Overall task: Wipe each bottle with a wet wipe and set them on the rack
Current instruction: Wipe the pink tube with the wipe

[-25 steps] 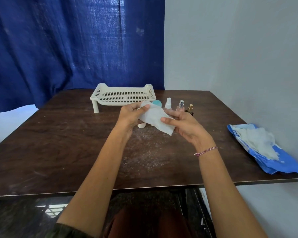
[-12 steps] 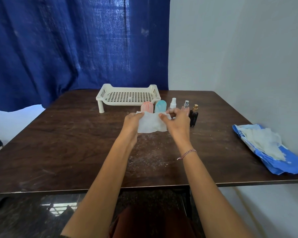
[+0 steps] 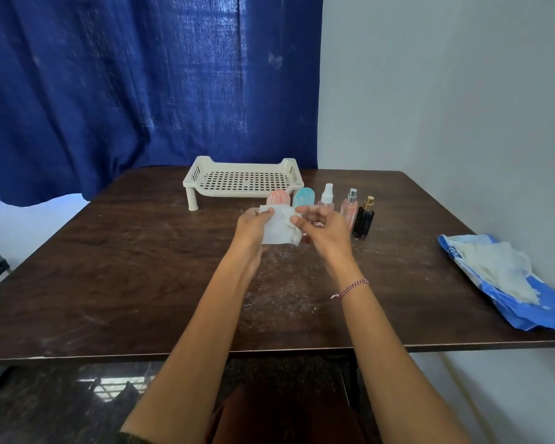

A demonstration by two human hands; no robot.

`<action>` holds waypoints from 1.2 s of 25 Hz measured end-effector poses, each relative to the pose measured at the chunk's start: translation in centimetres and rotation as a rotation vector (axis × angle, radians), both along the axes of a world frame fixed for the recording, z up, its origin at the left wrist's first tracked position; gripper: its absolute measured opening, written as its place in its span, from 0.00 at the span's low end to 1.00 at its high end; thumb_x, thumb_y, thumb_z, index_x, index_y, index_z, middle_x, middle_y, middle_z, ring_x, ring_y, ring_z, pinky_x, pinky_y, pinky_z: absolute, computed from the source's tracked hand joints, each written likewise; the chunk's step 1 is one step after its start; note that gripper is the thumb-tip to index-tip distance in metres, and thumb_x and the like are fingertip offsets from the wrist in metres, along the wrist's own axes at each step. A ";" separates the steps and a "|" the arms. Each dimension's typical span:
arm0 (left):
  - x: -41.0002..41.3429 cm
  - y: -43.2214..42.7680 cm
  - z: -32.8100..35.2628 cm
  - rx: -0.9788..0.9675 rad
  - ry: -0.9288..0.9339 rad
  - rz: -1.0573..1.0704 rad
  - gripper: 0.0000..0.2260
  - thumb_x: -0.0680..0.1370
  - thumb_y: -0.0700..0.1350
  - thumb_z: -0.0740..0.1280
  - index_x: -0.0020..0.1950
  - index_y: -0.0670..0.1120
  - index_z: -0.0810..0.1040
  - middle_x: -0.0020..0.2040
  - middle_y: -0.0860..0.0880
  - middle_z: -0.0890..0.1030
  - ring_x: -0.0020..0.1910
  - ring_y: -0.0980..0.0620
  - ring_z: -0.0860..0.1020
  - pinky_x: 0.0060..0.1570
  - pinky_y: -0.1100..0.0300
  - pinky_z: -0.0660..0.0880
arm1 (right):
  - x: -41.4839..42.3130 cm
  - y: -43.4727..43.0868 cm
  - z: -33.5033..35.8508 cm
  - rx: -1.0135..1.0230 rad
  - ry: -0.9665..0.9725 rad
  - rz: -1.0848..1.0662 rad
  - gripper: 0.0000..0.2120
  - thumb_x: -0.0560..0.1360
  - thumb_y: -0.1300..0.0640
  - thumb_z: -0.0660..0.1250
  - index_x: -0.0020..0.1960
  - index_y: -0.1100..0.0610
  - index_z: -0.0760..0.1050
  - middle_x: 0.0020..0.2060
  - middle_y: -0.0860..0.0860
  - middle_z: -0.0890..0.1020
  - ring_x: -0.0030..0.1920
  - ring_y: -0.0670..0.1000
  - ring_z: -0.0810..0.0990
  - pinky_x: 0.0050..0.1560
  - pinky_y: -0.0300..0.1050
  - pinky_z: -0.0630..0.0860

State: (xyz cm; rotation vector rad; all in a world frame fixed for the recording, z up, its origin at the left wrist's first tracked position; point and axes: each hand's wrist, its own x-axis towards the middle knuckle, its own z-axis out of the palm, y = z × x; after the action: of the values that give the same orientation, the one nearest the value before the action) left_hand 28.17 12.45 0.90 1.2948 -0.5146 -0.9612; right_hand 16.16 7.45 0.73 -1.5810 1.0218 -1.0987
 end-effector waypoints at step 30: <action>3.8 -4.6 -2.0 -0.232 -0.625 0.052 0.15 0.76 0.36 0.67 0.62 0.45 0.78 0.58 0.47 0.81 0.57 0.53 0.78 0.60 0.52 0.76 | 0.9 -3.1 0.2 0.178 -0.585 0.025 0.05 0.78 0.57 0.62 0.51 0.57 0.74 0.55 0.56 0.79 0.55 0.53 0.80 0.42 0.40 0.81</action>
State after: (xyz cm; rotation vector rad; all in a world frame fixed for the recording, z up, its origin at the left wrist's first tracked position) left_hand 31.98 7.84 -1.11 1.3767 -1.0347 -0.4191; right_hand 17.05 4.36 0.89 -1.0311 0.6764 -1.3073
